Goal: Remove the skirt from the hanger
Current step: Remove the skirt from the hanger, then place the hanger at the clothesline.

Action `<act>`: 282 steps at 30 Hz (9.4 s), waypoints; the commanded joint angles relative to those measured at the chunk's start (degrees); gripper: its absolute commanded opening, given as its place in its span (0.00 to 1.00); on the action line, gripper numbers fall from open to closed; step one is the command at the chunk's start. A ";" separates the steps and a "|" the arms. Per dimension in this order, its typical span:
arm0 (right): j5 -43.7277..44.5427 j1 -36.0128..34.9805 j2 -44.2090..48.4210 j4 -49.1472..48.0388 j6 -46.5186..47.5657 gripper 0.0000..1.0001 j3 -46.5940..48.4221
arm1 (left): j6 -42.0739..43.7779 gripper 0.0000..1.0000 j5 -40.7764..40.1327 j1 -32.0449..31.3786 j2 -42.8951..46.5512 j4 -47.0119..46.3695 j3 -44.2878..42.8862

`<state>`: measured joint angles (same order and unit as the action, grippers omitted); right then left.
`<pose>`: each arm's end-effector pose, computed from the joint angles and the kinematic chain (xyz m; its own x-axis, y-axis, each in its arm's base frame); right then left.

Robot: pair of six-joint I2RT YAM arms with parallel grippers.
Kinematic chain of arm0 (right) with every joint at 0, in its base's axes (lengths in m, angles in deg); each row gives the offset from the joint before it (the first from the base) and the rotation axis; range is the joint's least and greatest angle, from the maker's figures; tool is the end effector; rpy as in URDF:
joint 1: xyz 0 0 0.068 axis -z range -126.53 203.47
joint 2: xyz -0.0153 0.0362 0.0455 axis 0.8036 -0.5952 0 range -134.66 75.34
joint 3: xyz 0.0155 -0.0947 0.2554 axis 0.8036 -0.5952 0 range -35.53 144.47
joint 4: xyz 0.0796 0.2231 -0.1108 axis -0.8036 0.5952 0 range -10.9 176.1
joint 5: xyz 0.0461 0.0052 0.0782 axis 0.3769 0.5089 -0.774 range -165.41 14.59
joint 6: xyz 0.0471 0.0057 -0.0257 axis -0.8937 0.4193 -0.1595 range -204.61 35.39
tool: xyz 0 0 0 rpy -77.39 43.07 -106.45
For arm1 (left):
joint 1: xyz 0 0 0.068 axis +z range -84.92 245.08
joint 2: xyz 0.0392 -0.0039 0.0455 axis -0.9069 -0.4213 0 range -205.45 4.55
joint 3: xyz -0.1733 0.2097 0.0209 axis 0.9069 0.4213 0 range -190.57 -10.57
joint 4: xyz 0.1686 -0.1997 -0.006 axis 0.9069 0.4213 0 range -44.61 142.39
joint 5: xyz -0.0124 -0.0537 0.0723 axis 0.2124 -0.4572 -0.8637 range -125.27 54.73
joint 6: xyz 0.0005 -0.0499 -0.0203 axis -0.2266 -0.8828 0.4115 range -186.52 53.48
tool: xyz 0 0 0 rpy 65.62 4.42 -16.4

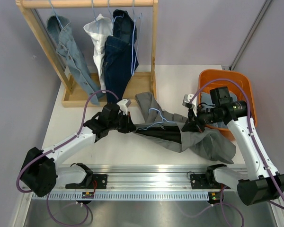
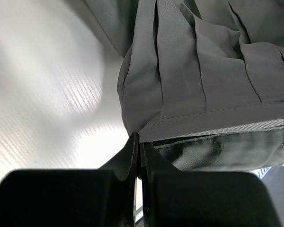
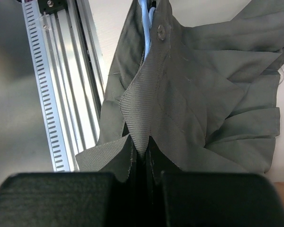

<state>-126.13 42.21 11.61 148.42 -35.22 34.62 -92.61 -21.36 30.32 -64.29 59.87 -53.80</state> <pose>0.1749 0.0628 0.3513 -0.2120 -0.5323 -0.8196 -0.9684 0.2274 0.1028 0.2043 -0.1522 0.2381 -0.7850 0.0252 -0.6190 0.4001 0.7835 -0.4754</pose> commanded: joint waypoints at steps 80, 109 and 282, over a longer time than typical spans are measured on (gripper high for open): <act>-18.01 2.04 -5.18 11.90 16.63 0.35 5.17 | 22.83 0.00 10.26 -15.33 3.88 -6.14 -10.65; -7.73 -16.77 -14.23 -14.03 -8.08 0.65 13.52 | 24.77 0.00 11.14 -16.12 7.23 1.08 -15.31; 4.22 14.34 4.48 7.59 0.81 0.00 1.31 | 30.13 0.99 -2.22 14.20 27.35 5.56 -21.21</act>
<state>-126.35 56.13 13.78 155.57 -29.60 36.22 -64.04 -19.48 44.37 -37.69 64.92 -75.43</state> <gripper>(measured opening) 0.027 0.985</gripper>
